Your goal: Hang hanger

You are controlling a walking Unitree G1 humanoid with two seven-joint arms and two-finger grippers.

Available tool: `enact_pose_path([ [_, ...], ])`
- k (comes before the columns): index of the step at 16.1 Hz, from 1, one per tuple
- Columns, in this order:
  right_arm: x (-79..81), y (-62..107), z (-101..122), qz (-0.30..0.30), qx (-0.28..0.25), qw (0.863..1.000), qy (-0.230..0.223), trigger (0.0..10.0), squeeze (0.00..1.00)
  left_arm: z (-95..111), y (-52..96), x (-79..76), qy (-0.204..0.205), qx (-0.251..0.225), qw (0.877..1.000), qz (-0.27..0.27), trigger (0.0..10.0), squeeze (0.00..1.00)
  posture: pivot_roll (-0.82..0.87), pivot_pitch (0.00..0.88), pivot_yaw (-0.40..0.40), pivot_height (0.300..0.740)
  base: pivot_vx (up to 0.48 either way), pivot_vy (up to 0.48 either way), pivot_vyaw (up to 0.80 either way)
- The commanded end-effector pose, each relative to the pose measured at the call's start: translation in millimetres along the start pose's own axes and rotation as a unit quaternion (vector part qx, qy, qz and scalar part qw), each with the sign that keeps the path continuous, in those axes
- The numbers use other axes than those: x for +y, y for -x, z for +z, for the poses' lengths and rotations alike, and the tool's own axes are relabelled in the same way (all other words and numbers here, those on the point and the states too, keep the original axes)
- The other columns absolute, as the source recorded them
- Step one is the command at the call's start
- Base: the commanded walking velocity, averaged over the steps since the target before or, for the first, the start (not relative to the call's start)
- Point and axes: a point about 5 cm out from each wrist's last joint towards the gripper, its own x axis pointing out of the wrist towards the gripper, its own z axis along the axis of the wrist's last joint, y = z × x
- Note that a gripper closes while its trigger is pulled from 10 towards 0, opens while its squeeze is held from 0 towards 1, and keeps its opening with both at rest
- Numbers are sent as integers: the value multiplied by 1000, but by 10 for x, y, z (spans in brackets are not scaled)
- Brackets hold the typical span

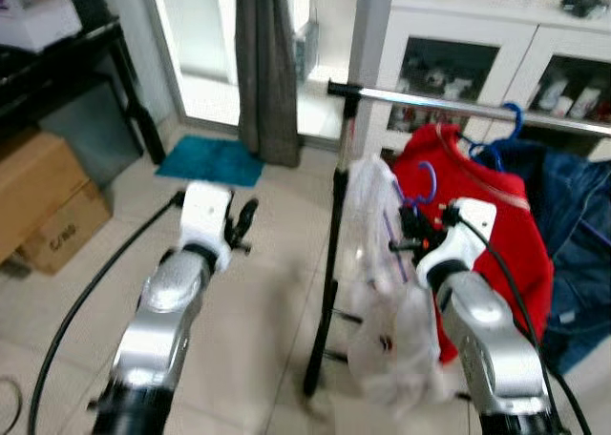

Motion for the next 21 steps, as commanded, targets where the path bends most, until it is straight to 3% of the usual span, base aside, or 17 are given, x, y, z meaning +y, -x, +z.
enact_pose_path([
  [1,-69,-15,115,-17,-17,1000,6,10000,0,-29,-38,-97,-2,8,1000,-18,10000,0,-24,11,4,740,394,0,0],
  [2,-75,-23,136,-17,-20,1000,9,10000,0,-24,-46,-113,-4,8,1000,-24,10000,0,-17,10,5,740,345,0,0],
  [5,-159,-77,417,-39,-74,996,5,10000,0,195,-25,-151,-20,-36,992,-123,10000,0,-8,2,1,740,0,0,0],
  [7,-159,-92,508,-41,-88,995,0,10000,0,290,-35,-127,-17,-44,987,-156,10000,0,-16,0,7,740,0,0,0],
  [9,-146,-122,573,-38,-93,995,-2,10000,0,395,-74,-81,-23,-52,983,-172,10000,0,-21,0,13,740,0,0,0],
  [13,-57,-343,643,-14,-75,997,-2,10000,0,533,-112,-20,-52,-41,968,-241,10000,0,-17,0,14,740,0,0,0],
  [17,-61,-570,624,-28,-42,999,1,10000,0,607,-92,22,-11,-47,960,-277,10000,0,-19,0,14,740,0,0,0],
  [18,-91,-692,622,-39,-29,999,-7,10000,0,734,-82,-20,11,-71,949,-306,10000,0,-18,0,11,740,0,0,0],
  [21,-114,-810,625,-46,-23,999,-8,10000,0,791,-91,-131,11,-73,938,-338,10000,0,-18,0,11,740,0,0,0],
])
